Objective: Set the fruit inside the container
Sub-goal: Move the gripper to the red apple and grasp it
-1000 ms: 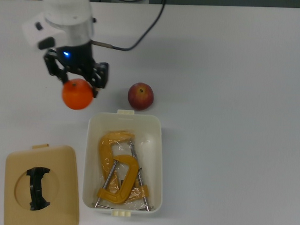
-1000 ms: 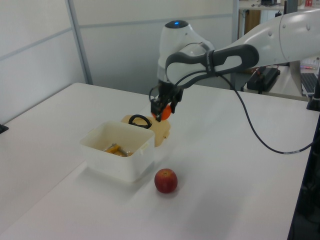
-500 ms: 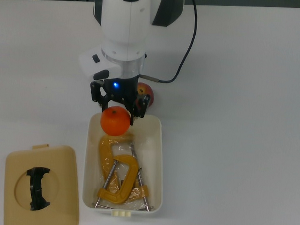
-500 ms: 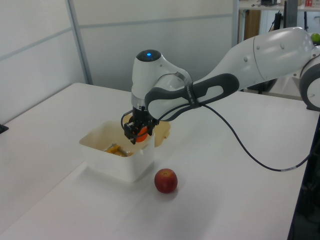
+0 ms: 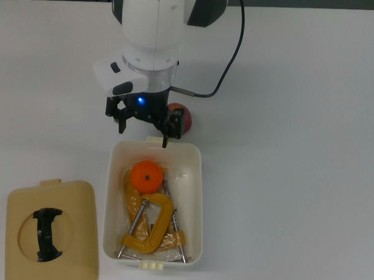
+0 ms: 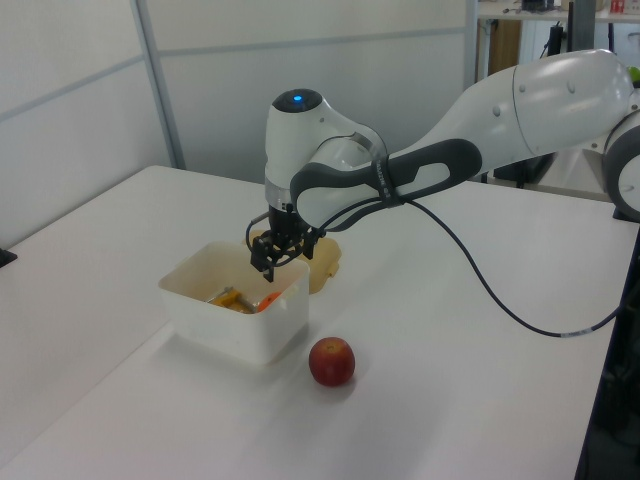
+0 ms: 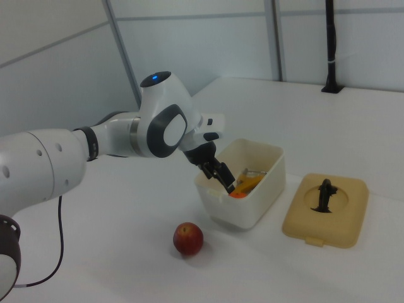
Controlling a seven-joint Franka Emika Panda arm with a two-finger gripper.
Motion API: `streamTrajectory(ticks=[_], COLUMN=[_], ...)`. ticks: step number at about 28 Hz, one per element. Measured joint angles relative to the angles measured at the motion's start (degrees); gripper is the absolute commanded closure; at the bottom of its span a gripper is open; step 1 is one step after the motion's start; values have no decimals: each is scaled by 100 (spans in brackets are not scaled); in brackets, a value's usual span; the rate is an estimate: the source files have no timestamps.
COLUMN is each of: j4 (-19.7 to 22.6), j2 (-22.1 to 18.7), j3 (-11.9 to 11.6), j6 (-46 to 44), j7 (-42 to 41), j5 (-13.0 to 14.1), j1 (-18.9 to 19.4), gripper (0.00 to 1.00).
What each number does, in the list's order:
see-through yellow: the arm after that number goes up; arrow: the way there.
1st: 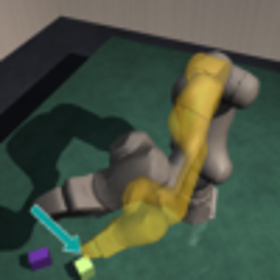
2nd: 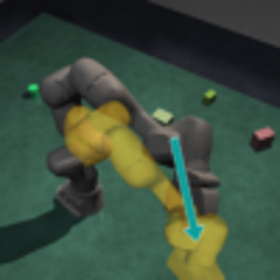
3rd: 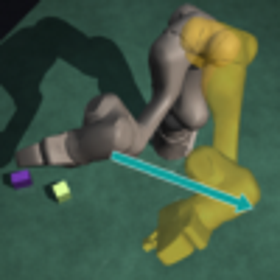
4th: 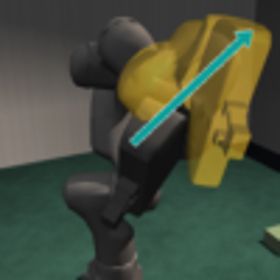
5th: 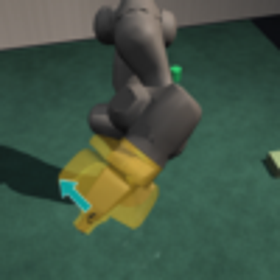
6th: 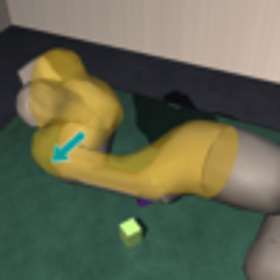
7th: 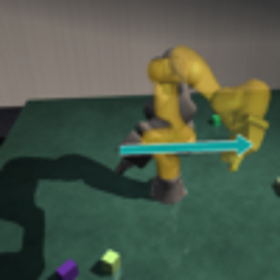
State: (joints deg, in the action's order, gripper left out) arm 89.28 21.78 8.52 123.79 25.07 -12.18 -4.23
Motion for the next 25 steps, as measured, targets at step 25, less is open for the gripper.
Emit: streamTrajectory(ticks=[25], j4=[2266], j2=[-618], j3=[182], j6=[491], j7=[-528], j5=[-279], j1=[475], gripper=[0])
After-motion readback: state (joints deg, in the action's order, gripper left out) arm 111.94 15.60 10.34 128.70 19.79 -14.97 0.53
